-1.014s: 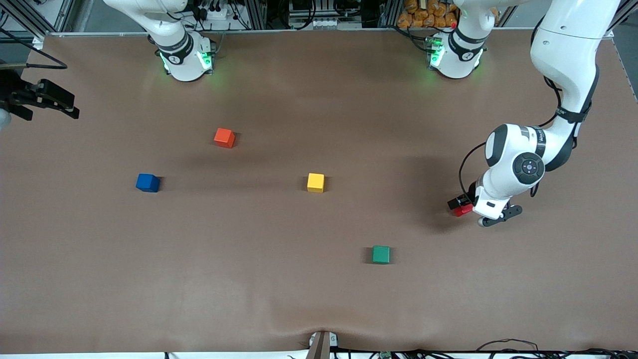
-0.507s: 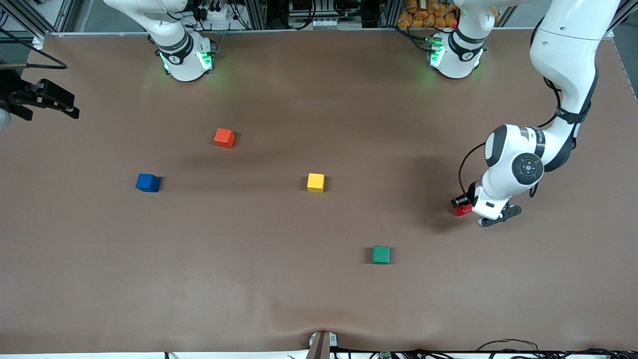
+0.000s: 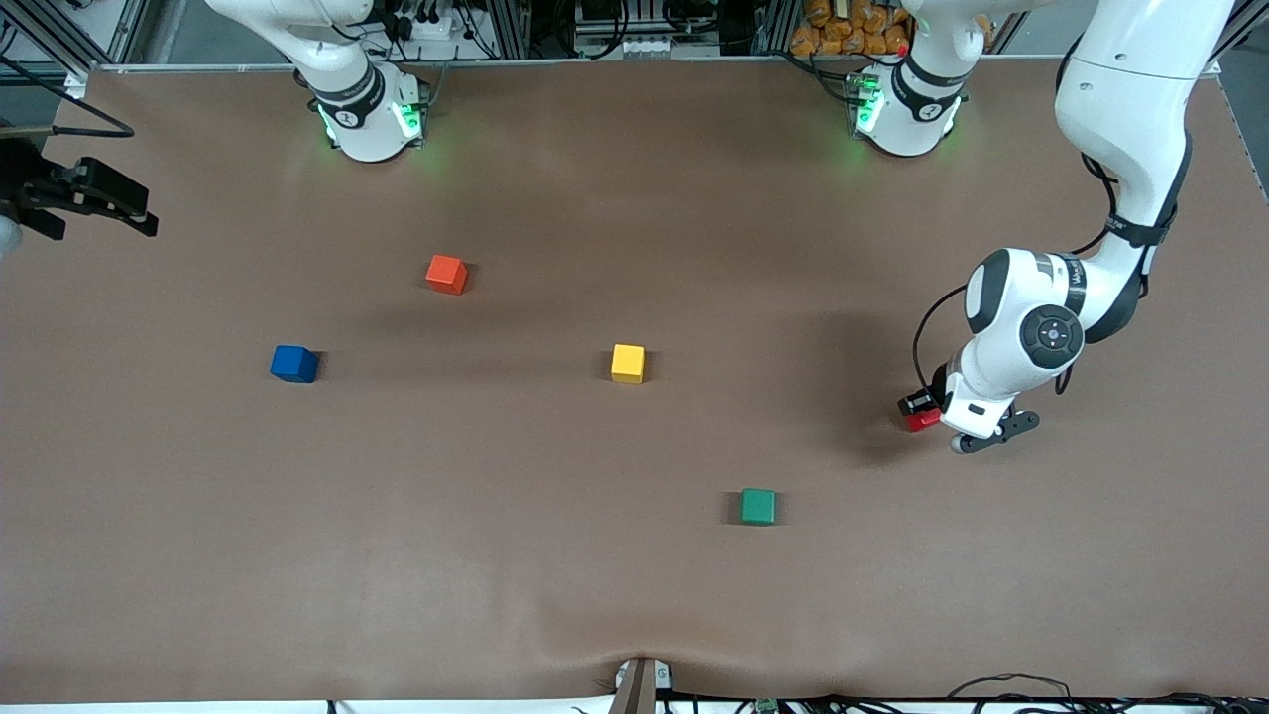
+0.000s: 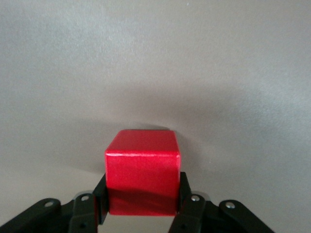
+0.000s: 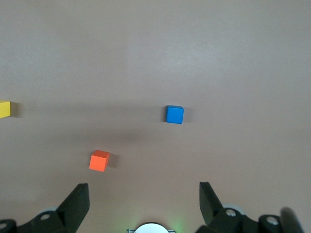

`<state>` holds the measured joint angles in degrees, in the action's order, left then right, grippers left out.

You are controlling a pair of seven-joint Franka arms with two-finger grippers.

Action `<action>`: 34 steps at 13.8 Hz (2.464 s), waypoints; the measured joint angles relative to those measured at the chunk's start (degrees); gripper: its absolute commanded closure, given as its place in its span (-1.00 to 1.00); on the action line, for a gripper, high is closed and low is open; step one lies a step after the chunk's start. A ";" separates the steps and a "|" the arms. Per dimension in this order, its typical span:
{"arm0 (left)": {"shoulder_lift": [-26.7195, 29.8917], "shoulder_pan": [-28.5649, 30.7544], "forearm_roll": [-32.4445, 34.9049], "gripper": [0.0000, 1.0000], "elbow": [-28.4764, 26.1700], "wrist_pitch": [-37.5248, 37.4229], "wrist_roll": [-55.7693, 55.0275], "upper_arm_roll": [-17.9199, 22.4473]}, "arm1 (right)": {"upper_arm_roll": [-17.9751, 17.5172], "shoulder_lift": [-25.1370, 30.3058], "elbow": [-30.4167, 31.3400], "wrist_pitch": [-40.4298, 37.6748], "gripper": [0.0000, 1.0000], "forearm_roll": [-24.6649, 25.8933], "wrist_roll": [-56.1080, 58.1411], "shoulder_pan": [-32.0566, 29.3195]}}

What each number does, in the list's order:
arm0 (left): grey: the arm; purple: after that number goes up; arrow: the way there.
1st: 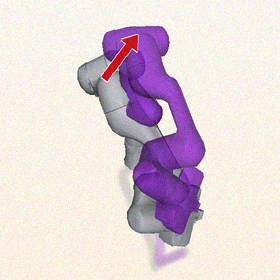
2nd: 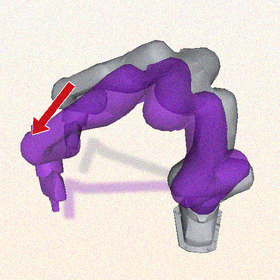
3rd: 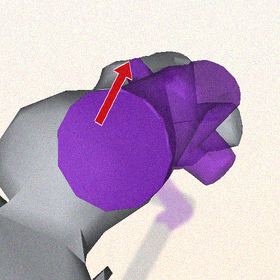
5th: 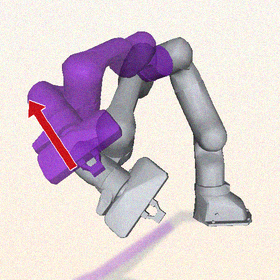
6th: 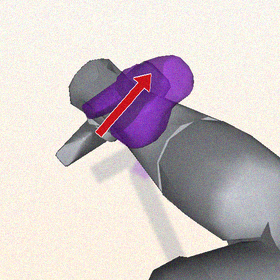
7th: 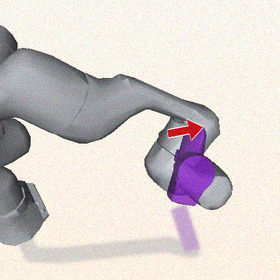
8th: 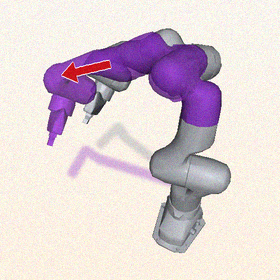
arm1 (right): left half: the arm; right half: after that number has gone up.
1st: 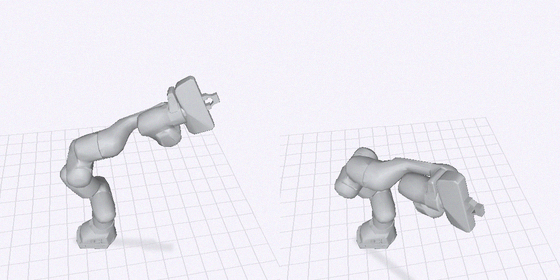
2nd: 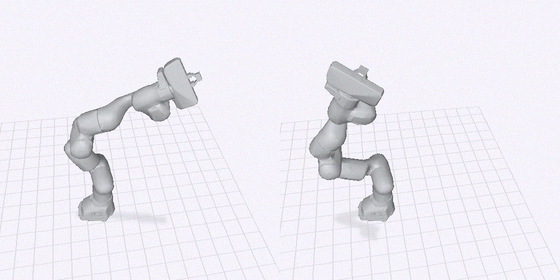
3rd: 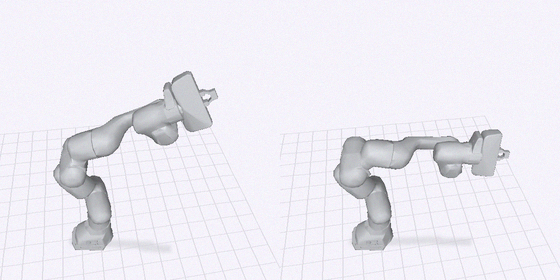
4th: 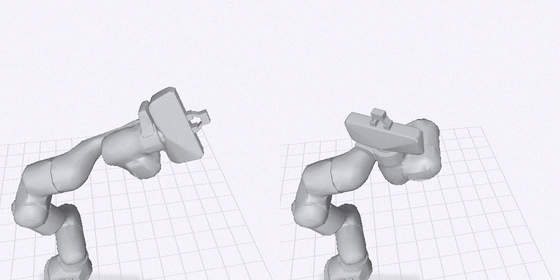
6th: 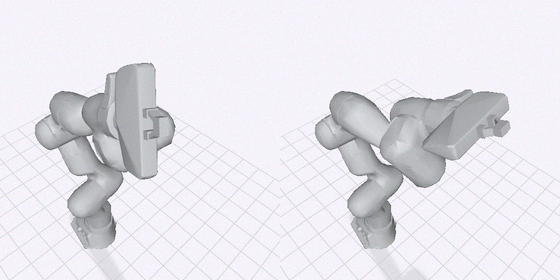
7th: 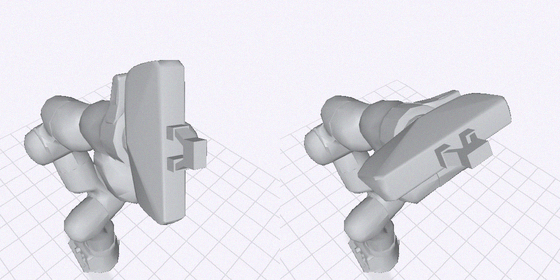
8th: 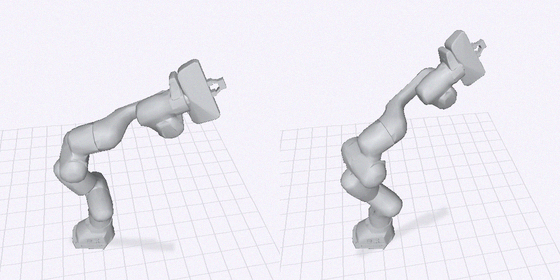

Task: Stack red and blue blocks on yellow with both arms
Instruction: 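Close the left gripper on the red cube and lift it, then carry the red cube over the yellow cube with the left gripper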

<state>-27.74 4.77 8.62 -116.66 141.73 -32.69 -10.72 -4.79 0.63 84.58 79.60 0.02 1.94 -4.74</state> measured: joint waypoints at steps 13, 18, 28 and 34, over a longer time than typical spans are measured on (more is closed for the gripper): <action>5.31 -0.44 0.00 1.00 12.38 -24.05 -3.60 -4.75 | 0.02 0.00 0.00 0.00 -1.00 -0.13 0.00 -0.06; 5.73 -0.45 0.00 1.00 16.60 -29.81 -3.62 -8.68 | 0.02 -0.05 0.00 0.00 -1.00 -0.13 0.00 -0.07; 0.51 -16.83 0.00 1.00 24.61 -31.38 -7.39 -13.46 | 0.03 -0.08 0.00 0.00 -1.00 -0.13 0.00 -0.11; -9.81 -27.23 0.00 1.00 34.49 -30.83 -8.35 -12.16 | 0.07 -0.09 0.00 0.17 -1.00 -0.13 0.00 -0.35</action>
<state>-37.55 -22.46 8.62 -82.17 110.91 -41.04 -22.89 -4.72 0.54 84.58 79.77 -0.11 1.94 -5.09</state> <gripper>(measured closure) 0.445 0.000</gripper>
